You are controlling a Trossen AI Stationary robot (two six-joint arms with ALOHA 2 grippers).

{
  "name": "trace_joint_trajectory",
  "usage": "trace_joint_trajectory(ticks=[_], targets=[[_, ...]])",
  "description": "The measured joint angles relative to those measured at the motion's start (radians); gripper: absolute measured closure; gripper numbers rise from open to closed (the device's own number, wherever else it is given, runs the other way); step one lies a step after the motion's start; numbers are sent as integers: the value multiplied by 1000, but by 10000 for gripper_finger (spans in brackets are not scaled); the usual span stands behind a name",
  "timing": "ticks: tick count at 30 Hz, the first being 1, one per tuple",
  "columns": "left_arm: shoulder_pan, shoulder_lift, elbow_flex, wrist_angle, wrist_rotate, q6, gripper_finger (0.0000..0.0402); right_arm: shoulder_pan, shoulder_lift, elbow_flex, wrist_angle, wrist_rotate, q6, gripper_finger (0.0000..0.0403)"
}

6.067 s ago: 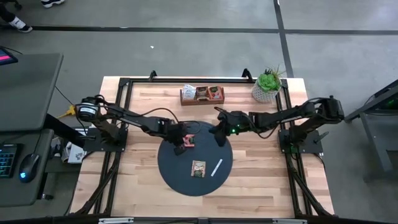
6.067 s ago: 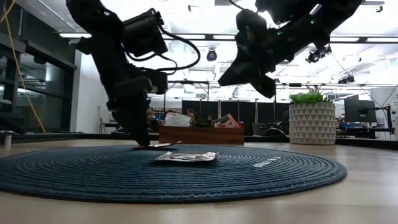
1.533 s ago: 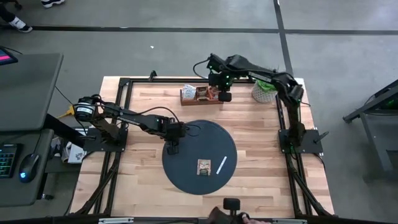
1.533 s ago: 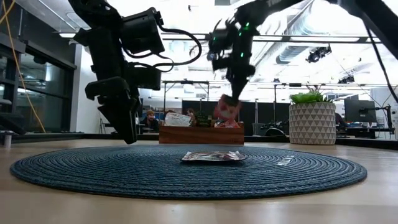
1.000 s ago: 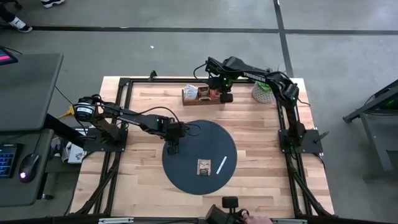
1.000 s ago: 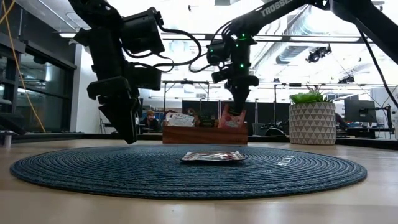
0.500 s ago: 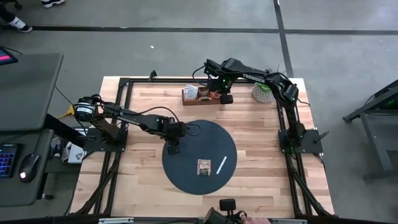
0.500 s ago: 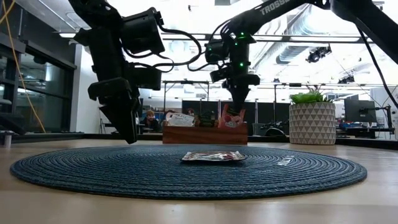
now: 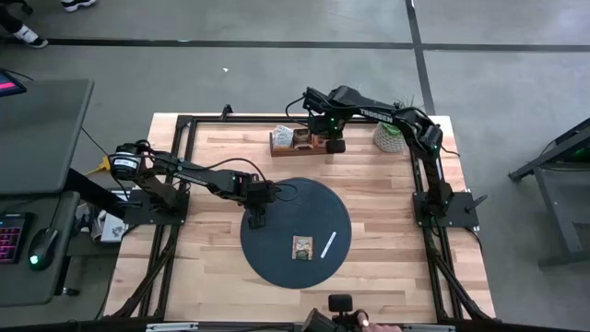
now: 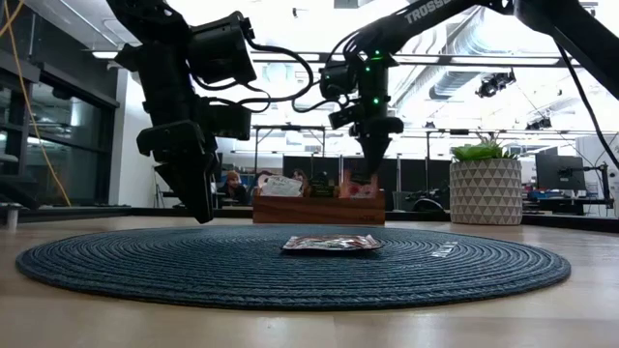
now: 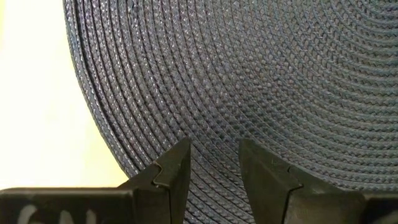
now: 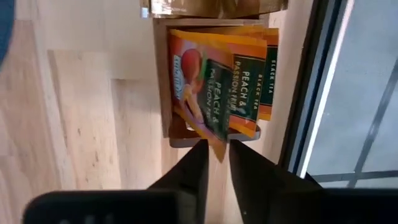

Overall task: Pick & Place Tea
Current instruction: Put the orange tea bag into the right section of the wooden organizer, then put the brown tea bag into the middle section of the wooden organizer

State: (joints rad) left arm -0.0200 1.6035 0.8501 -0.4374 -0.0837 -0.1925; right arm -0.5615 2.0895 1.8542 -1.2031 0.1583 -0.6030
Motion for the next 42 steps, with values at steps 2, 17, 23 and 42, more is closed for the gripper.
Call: trace_joint_trajectory(ticks=[2, 17, 23, 42], targets=[[0, 0, 0, 0, 0, 0, 270, 1, 0, 0, -4, -13, 2, 330], [0, 0, 0, 1, 18, 9, 270, 5, -168, 0, -12, -245, 218, 274], [0, 0, 0, 18, 38, 36, 270, 62, -290, -76, 12, -397, 292, 289], [-260, 0, 0, 238, 115, 78, 270, 634, -604, -903, 896, -302, 1028, 399]])
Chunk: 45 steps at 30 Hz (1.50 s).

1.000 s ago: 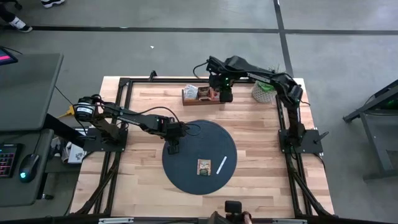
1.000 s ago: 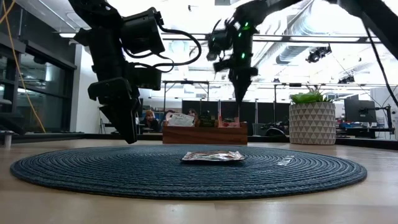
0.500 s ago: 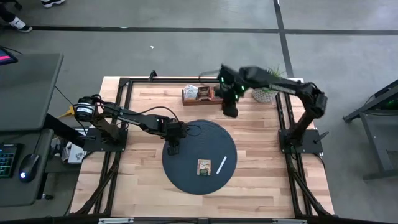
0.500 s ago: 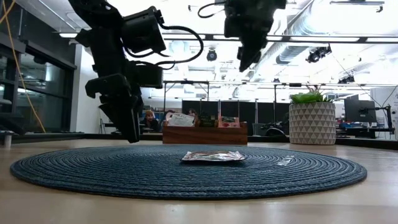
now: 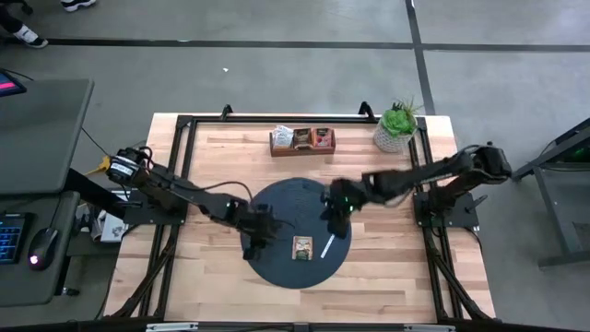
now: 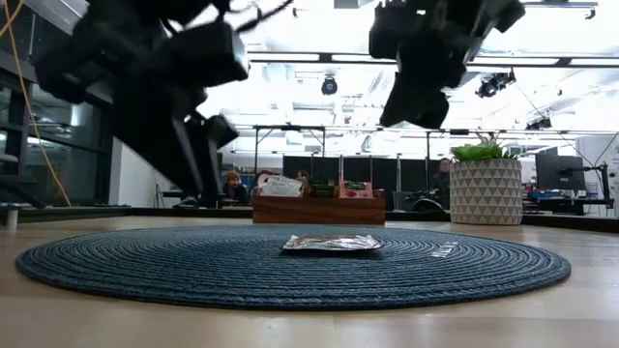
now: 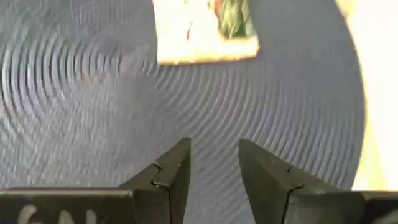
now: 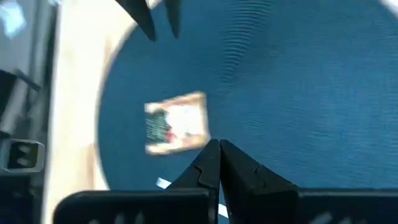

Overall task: Pick & Place Tea
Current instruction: Put the brown tea bag into the middle section of the wooden organizer

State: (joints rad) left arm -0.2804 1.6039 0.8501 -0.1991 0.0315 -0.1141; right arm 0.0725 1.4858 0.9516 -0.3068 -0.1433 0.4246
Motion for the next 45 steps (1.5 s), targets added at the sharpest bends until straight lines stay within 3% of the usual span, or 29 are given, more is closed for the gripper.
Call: trace_joint_trajectory(ticks=[5, 9, 16, 19, 24, 28, 36, 45], targets=[[-55, 0, 0, 114, -83, -64, 270, 113, 81, -50, 191, 41, 126, 401], [-67, 0, 0, 204, -93, -146, 270, 159, 163, -50, 279, 22, 148, 402], [-122, 8, 0, 380, -197, -327, 270, 190, 254, -50, 333, 19, 65, 402], [-154, 59, 0, 437, -273, -420, 270, 190, 266, -50, 338, 24, 10, 402], [-196, 151, 10, 564, -316, -566, 270, 188, 269, -50, 366, 36, -49, 402], [-204, 218, 61, 566, -357, -625, 270, 184, 269, -50, 382, 37, -72, 403], [-205, 352, 201, 536, -341, -645, 270, 149, 269, -50, 394, 33, -111, 403], [-205, 380, 257, 326, -353, -708, 270, 123, 279, -50, 401, -7, -115, 403]])
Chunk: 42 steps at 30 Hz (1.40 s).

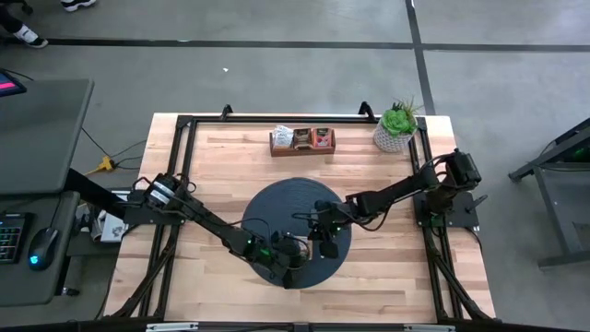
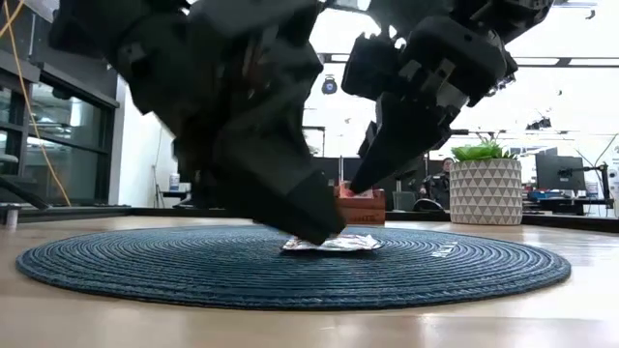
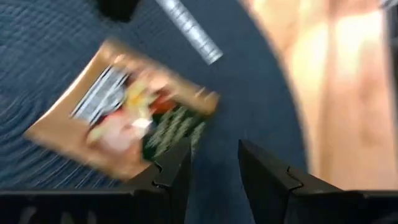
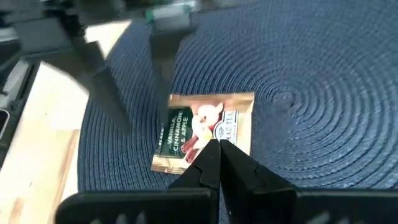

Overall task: Pick & Place Tea
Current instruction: Put the brown tea bag into the middle section of the wooden organizer

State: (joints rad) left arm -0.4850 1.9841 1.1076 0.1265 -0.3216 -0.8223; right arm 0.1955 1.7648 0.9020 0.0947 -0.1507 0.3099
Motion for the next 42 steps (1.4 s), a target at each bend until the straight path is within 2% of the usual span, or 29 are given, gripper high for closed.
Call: trace_joint_trajectory(ticks=[20, 25, 32, 42], targets=[[0, -2, -1, -77, 18, -21, 270, -5, 118, 0, 44, -33, 59, 403], [-2, -6, 1, -117, 22, -22, 270, 18, 166, 5, 78, -57, 125, 403], [0, -8, 3, -200, -5, -74, 270, 93, 171, 4, 72, -60, 216, 403], [2, -4, 0, -178, -44, -74, 270, 192, 174, 2, 95, 56, 312, 403]])
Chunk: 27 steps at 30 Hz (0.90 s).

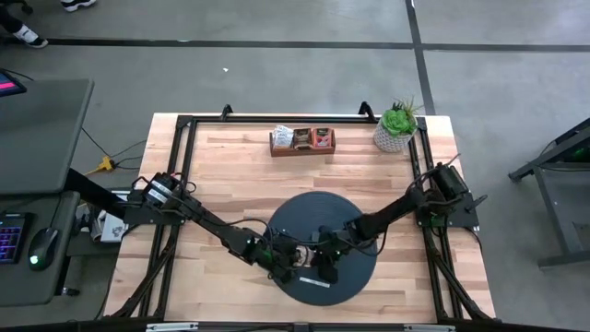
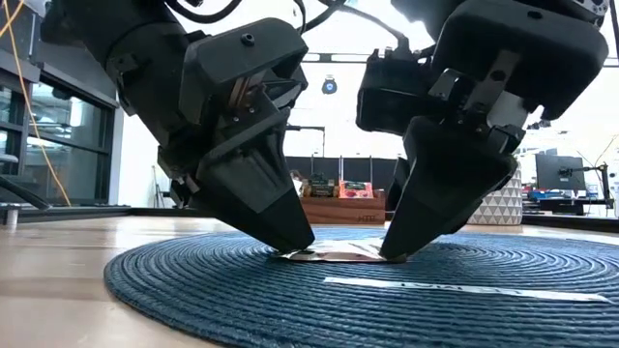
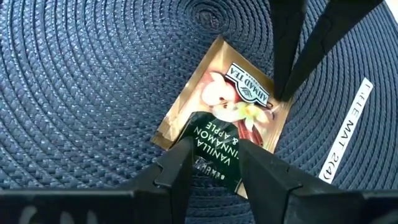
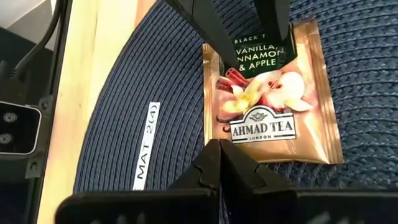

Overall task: Pick & Place Tea
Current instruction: Put the brown tea bag into the middle section of the wooden organizer

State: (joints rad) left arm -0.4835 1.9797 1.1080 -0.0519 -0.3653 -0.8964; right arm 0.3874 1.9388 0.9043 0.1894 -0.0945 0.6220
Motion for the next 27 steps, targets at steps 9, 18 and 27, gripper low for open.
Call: trace_joint_trajectory(ticks=[9, 18, 27], targets=[[1, -50, -4, -76, -37, 44, 270, -6, 0, -2, 13, -30, 4, 403], [2, -72, -4, -104, 9, 27, 270, -6, -3, -4, 31, -30, 5, 403], [7, -63, -2, -62, 10, -12, 270, -6, -3, -4, 36, -18, -1, 403]])
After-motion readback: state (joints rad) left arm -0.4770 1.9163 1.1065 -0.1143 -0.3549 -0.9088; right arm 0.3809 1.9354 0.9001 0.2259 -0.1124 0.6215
